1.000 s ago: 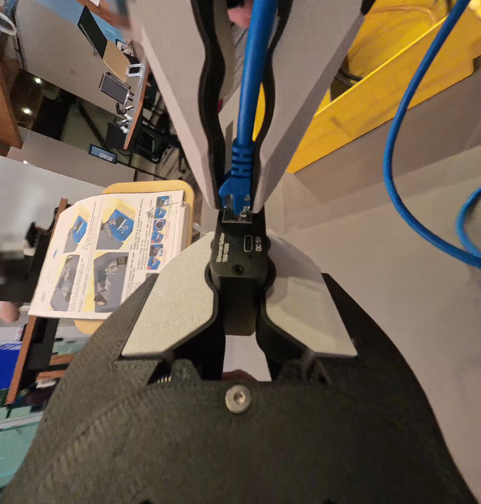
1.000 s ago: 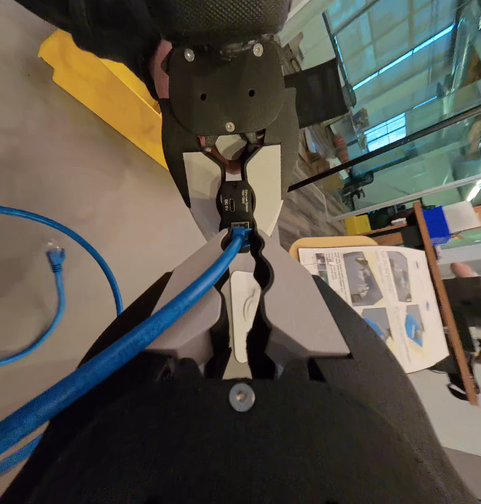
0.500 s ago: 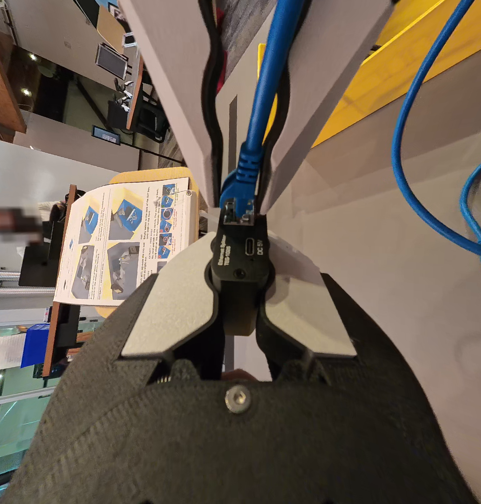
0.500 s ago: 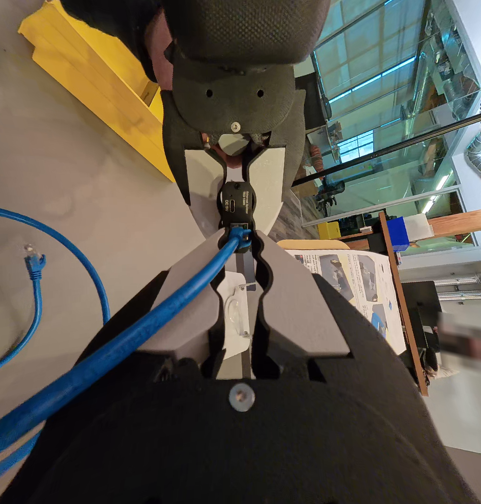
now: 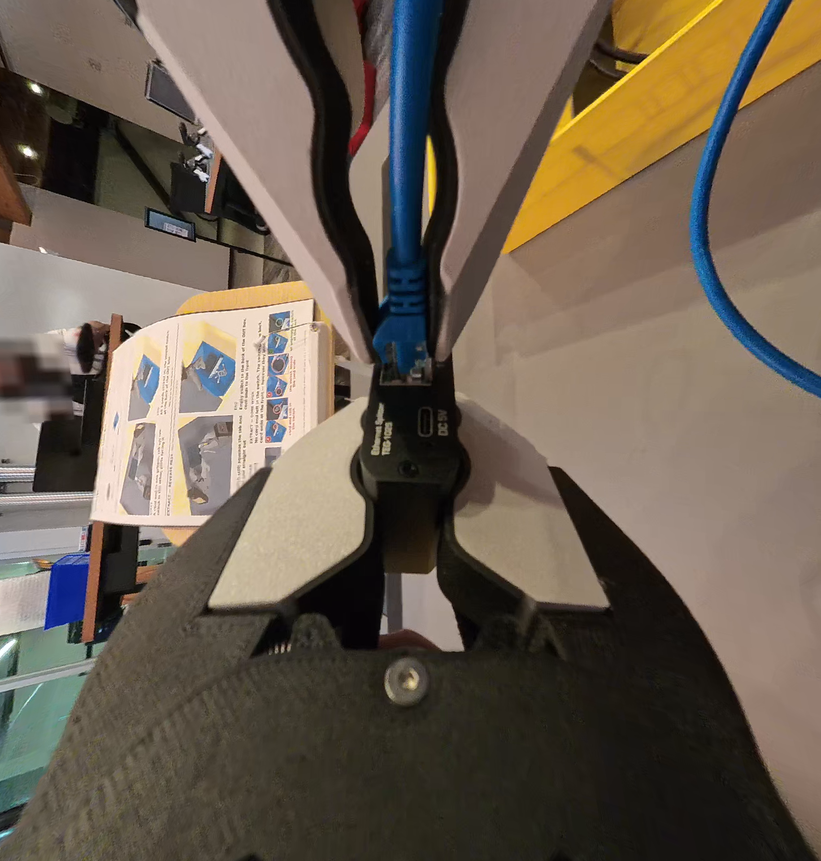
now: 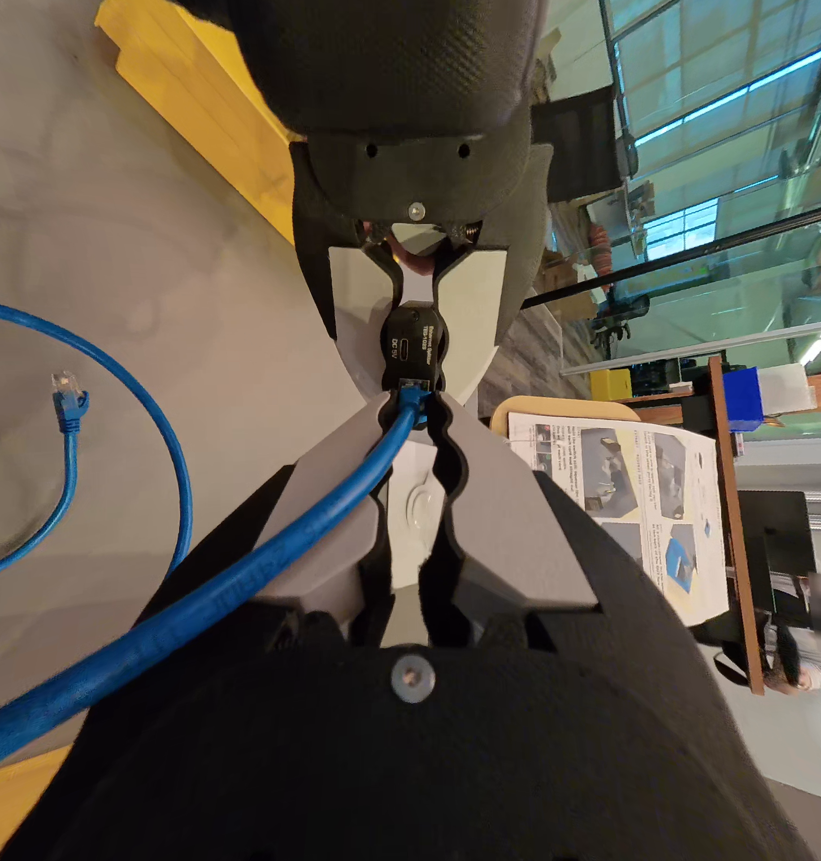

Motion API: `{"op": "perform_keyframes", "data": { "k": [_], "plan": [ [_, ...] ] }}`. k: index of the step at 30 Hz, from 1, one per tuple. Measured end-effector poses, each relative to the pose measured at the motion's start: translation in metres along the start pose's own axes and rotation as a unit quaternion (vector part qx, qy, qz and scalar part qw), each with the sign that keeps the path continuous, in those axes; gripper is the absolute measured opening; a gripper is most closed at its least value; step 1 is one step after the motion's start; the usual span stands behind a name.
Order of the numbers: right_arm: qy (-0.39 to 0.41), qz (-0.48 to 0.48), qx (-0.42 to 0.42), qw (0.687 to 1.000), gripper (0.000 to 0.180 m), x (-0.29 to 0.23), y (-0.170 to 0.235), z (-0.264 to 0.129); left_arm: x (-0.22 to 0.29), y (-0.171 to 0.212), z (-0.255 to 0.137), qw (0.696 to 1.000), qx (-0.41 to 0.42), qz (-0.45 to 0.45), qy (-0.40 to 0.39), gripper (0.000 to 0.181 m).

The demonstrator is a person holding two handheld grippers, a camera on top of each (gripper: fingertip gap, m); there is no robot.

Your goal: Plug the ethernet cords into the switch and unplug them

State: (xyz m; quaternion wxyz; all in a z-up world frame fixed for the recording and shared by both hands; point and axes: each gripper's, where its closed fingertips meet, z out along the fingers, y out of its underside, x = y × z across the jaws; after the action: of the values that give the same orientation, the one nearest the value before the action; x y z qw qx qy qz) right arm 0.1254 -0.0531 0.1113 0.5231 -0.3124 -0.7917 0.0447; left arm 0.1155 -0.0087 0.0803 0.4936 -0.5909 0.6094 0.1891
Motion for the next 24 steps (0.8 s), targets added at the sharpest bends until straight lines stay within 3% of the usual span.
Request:
{"op": "perform_keyframes", "data": {
  "k": [9, 16, 21, 24],
  "plan": [
    [0.034, -0.008, -0.047, 0.998, 0.010, 0.002, 0.006, 0.004, 0.002, 0.002, 0.007, 0.998, 0.027, -0.049, 0.011, 0.027],
    [-0.033, 0.092, 0.041, 0.994, 0.010, 0.000, 0.004, 0.000, 0.009, -0.002, 0.002, 0.998, 0.039, -0.051, 0.027, 0.027],
    [0.020, 0.007, -0.029, 0.999, 0.010, -0.001, 0.001, 0.001, 0.008, 0.000, 0.004, 0.997, 0.046, -0.059, 0.021, 0.027],
    [0.004, 0.050, 0.004, 0.999, 0.010, -0.002, -0.003, -0.003, 0.009, -0.006, -0.001, 0.995, 0.068, -0.072, 0.026, 0.027]
  ]
}}
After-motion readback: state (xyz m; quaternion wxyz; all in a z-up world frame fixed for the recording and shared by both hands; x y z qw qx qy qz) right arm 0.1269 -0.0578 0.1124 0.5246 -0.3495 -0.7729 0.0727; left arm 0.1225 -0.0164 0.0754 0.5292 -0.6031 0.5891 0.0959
